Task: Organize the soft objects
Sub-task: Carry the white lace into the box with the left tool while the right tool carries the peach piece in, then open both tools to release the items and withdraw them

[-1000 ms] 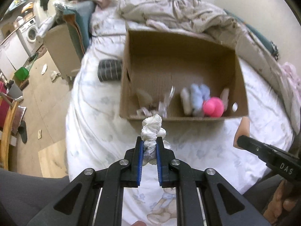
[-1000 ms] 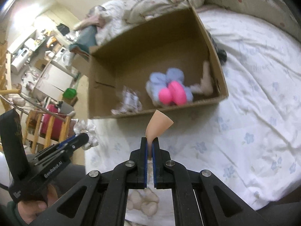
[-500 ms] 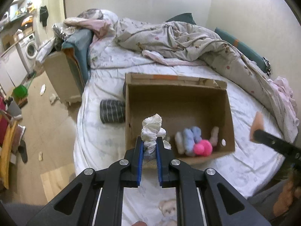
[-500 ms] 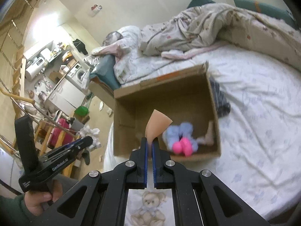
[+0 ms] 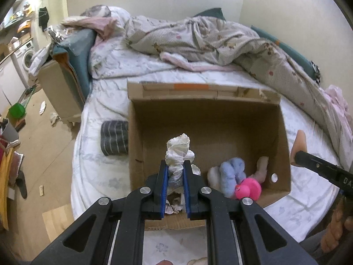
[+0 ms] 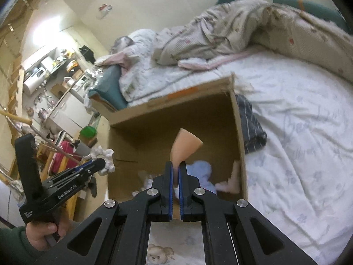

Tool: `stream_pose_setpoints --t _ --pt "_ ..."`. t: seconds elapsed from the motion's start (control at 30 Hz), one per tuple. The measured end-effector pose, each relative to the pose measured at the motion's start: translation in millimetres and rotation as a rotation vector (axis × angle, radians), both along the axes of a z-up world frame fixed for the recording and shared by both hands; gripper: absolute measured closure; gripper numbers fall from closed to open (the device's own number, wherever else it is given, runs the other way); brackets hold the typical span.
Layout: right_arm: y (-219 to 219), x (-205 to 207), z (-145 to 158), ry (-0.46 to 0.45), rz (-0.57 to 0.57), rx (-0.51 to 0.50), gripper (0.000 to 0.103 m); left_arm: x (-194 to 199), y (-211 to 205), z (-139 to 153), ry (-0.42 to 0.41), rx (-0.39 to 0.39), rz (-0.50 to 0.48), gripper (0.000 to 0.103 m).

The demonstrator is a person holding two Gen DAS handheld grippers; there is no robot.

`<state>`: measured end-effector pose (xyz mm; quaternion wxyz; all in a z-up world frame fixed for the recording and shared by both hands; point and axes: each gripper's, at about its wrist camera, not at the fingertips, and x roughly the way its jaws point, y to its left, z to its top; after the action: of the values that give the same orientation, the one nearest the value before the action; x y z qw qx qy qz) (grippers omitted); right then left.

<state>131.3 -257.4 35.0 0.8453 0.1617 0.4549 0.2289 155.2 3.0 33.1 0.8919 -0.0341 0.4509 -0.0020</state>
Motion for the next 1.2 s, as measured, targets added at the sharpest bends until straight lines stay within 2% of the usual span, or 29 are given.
stream_pose_setpoints --t 0.13,0.3,0.53,0.7,0.87,1.0,1.07,1.13,1.2 --pt "1.5 7.4 -16.6 0.054 -0.005 -0.012 0.097 7.9 -0.8 -22.1 0.037 0.009 0.004 0.091" --pt "7.1 15.5 -26.5 0.088 0.004 -0.020 0.097 11.0 -0.6 -35.2 0.070 0.008 -0.008 0.091" --pt "24.1 21.6 -40.1 0.126 0.047 -0.030 0.097 8.7 -1.0 -39.0 0.089 -0.019 -0.026 0.091" --pt "43.9 20.0 -53.4 0.168 0.121 -0.038 0.097 8.6 -12.6 -41.9 0.081 0.014 -0.070 0.089" --pt "56.5 14.9 -61.2 0.179 0.162 -0.074 0.096 9.6 -15.2 -45.7 0.100 -0.009 -0.071 0.086" --pt "54.6 16.3 -62.0 0.183 0.149 -0.072 0.094 7.0 -18.6 -42.5 0.080 0.017 -0.086 0.076" --pt "50.6 17.0 -60.8 0.182 0.134 -0.056 0.088 6.1 -19.9 -41.0 0.078 0.028 -0.088 0.064" --pt "45.5 17.9 -58.0 0.175 0.114 -0.027 0.079 5.1 -19.9 -37.4 0.064 0.032 -0.085 0.039" --pt "40.4 18.0 -53.9 0.165 0.106 -0.004 0.071 4.5 -20.1 -32.8 0.048 0.044 -0.086 0.034"
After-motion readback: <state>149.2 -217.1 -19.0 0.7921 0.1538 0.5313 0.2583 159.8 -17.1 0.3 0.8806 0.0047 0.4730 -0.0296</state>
